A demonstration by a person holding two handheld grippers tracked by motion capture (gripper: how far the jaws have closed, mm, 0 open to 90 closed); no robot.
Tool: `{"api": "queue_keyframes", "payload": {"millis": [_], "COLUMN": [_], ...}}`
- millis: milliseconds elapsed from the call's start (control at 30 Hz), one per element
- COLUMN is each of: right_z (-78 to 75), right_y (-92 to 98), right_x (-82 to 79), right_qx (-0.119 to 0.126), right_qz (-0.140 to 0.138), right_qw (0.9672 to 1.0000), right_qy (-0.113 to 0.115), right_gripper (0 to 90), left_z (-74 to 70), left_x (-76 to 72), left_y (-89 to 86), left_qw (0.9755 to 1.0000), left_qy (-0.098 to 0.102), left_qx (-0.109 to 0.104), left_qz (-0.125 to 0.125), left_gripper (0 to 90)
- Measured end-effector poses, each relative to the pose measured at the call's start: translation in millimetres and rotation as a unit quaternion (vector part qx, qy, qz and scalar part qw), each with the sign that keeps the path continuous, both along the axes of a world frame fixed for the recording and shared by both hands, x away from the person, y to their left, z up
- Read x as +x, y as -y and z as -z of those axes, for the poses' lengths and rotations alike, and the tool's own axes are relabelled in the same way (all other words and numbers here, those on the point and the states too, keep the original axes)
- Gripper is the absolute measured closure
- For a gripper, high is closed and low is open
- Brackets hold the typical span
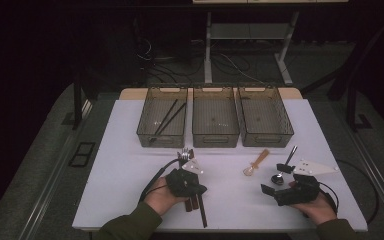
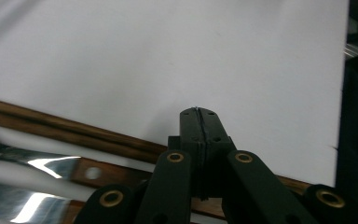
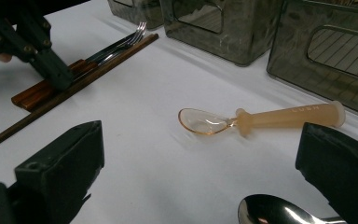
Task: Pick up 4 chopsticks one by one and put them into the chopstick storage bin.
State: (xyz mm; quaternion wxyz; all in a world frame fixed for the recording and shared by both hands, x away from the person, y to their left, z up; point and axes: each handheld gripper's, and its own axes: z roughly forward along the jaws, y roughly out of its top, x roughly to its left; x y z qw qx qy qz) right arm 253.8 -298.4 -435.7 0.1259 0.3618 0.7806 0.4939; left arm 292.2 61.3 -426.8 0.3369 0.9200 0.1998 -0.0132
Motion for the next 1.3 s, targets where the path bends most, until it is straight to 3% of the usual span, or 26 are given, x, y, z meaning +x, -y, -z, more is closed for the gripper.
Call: {"api": "queue_keyframes", "payload": {"millis": [233,467,567,633,733,967,1300], "right_z": [0.1,0.6,0.7,0.6,0.7,0.5,0.5], "right_y": [-0.1,-0.3,-0.2,0.1,0.1,-0.2,-0.3], "right_x": [0.1,1.1,1.1,1.1,0.9,0.7,0.8], "right_qx": [-0.001,-0.003,-0.002,-0.002,-0.001,-0.003,-0.003], "right_qz": [0.001,0.0,0.0,0.001,0.002,0.001,0.0], "right_qw": [1.0,1.0,1.0,1.0,1.0,1.0,1.0], "right_qy": [0.0,-0.001,-0.001,-0.001,-0.001,-0.001,0.0], "right_gripper": [1.3,1.3,1.3,1.3,1.3,1.3,1.3], "left_z": [-2.1,-2.8,-3.1,-2.4,0.9,5.7,6.0], "left_x": [27.1,54.8,63.1,67.4,70.3,71.6,72.5], "left_y": [-10.2,-14.0,-15.3,-16.9,-19.0,-15.0,-10.6], "left_qw": [0.9985,0.994,0.9919,0.9912,0.9908,0.9915,0.992], "left_qy": [0.018,0.048,0.046,0.05,0.047,0.043,0.034], "left_qx": [0.003,0.023,0.021,0.032,0.03,0.038,0.019], "left_qz": [-0.052,-0.095,-0.117,-0.119,-0.124,-0.117,-0.12], "left_gripper": [89.1,89.1,89.1,89.1,89.1,89.1,89.1]}}
